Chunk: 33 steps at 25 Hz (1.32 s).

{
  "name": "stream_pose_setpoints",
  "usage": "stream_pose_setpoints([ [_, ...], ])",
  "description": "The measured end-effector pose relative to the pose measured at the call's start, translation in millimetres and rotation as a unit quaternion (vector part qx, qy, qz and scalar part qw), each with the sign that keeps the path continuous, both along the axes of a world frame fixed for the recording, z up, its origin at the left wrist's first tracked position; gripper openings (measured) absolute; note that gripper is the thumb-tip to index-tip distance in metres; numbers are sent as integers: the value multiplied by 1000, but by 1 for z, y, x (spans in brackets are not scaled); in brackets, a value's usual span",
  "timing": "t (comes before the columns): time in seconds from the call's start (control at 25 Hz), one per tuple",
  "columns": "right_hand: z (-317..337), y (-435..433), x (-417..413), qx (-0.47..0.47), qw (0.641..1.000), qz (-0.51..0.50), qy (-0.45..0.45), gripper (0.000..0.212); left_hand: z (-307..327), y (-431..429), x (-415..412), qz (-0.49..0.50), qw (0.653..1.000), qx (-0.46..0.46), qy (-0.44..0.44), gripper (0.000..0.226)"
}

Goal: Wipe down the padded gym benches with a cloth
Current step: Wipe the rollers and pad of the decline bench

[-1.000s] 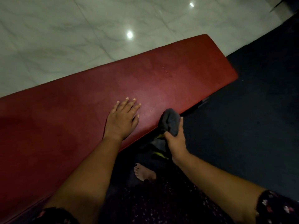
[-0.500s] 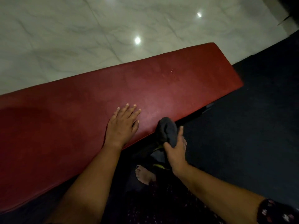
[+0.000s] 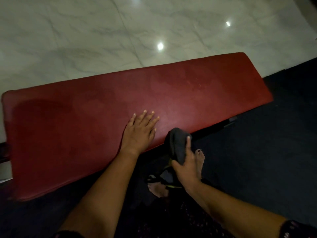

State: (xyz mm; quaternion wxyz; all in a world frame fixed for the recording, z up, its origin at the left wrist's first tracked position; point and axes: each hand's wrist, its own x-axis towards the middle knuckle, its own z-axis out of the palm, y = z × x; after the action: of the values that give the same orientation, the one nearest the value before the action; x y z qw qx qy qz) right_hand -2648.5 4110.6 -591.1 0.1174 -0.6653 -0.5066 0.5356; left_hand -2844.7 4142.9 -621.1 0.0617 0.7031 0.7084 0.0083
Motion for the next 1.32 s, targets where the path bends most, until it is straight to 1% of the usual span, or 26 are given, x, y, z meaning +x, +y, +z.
stream_pose_setpoints([
  [0.08, -6, 16, 20, 21, 994, -96, -46, 102, 1, -11, -5, -7, 1000, 0, 15, 52],
  [0.12, -12, 22, 24, 10, 988, -136, -66, 105, 2, -17, -8, -11, 1000, 4, 21, 52],
  [0.16, -12, 28, 24, -11, 982, -174, -68, 105, 3, -22, -11, -14, 1000, 11, 24, 52],
  [0.2, -15, 29, 17, -37, 978, -196, -55, 103, 4, -26, -15, -15, 999, 17, 25, 52],
  [0.28, -2, 26, -14, -67, 974, -218, 15, 97, 7, -36, -22, -15, 999, 23, 33, 52],
  [0.36, -3, 5, -45, -91, 972, -206, 62, 99, 12, -45, -28, -3, 999, 29, 44, 52],
  [0.48, 2, -47, -60, -121, 981, -97, 121, 98, 19, -62, -33, 60, 996, 43, 49, 50],
  [0.52, 5, -54, -56, -126, 981, -47, 139, 97, 22, -67, -36, 84, 994, 44, 50, 51],
  [0.56, 10, -53, -48, -129, 980, -26, 152, 95, 24, -71, -40, 104, 992, 41, 52, 52],
  [0.6, 12, -47, -37, -117, 982, -35, 143, 94, 27, -76, -44, 119, 991, 38, 53, 53],
  [0.68, 5, -31, -19, -75, 986, -116, 96, 93, 31, -87, -54, 140, 988, 35, 60, 55],
  [0.72, 3, -21, -12, -62, 982, -161, 76, 94, 32, -93, -59, 148, 986, 34, 62, 57],
  [0.76, -3, -12, -9, -62, 978, -191, 55, 94, 34, -98, -62, 158, 985, 33, 63, 58],
  [0.84, -2, -3, -16, -82, 974, -208, 46, 93, 37, -108, -66, 184, 980, 32, 70, 60],
  [1.0, 17, -35, -74, -137, 964, -177, 143, 99, 40, -127, -75, 253, 964, 30, 72, 61],
  [1.08, 22, -71, -96, -176, 955, -127, 201, 102, 42, -137, -80, 321, 944, 44, 66, 59],
  [1.16, 26, -95, -97, -224, 938, -81, 251, 105, 46, -145, -84, 392, 916, 62, 57, 58],
  [1.24, 37, -89, -85, -217, 947, -52, 233, 96, 50, -152, -91, 430, 899, 61, 54, 59],
  [1.32, 37, -69, -61, -142, 973, -67, 171, 93, 52, -157, -98, 450, 890, 55, 45, 61],
])
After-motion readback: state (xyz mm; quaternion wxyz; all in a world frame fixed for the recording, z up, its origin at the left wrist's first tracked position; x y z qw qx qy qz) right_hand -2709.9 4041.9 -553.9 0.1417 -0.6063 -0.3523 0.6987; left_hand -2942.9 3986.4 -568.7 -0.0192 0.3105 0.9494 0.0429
